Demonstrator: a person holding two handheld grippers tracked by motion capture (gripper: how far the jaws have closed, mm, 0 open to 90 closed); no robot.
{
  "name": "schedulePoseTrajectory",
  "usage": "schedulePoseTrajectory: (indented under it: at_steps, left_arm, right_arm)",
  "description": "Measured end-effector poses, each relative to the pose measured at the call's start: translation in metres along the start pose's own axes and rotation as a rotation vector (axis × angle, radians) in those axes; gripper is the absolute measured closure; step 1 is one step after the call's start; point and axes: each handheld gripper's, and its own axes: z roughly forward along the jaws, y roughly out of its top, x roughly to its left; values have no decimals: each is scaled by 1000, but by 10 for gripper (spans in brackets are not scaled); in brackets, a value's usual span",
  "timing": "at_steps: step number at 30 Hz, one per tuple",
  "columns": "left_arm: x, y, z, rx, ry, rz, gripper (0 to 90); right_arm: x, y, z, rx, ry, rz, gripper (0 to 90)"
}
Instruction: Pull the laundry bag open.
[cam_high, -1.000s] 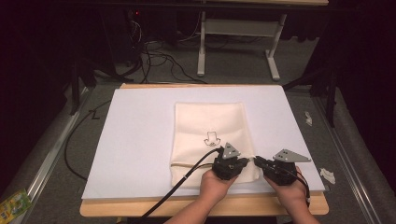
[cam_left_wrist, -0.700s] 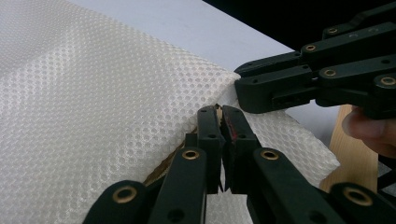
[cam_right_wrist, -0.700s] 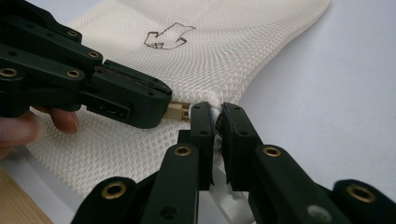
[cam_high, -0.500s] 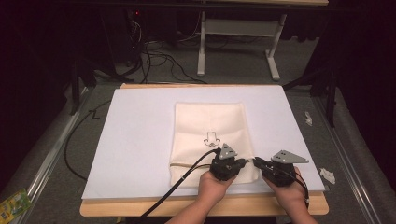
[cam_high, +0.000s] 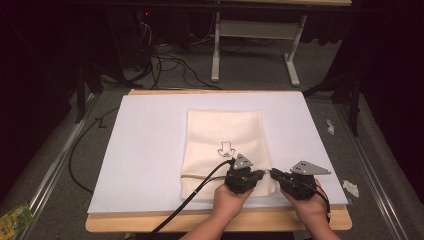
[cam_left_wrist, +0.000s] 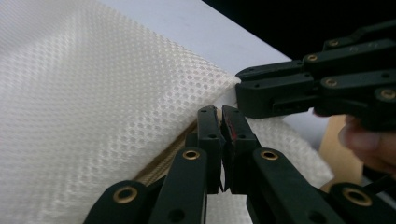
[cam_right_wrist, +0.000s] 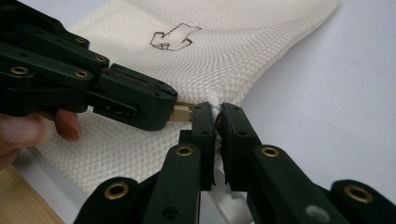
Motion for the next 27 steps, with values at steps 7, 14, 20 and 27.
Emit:
schedulePoseTrajectory:
  at_steps: [7,14,20,27]
  left_arm:
    - [1,-1,9,-2,0,-20,862]
    - [1,-1,9,-2,11,-12,873]
    - [11,-1,-1,5,71,-39,877]
    - [33,-10,-37,27,125,-37,875]
  right_arm:
    - [-2,0,0,-6,17,27,860]
    - [-2,0,0,-9,29,26,859]
    - [-4,2,-3,-5,-46,26,864]
    - [-28,-7,-16,-21,-58,88,861]
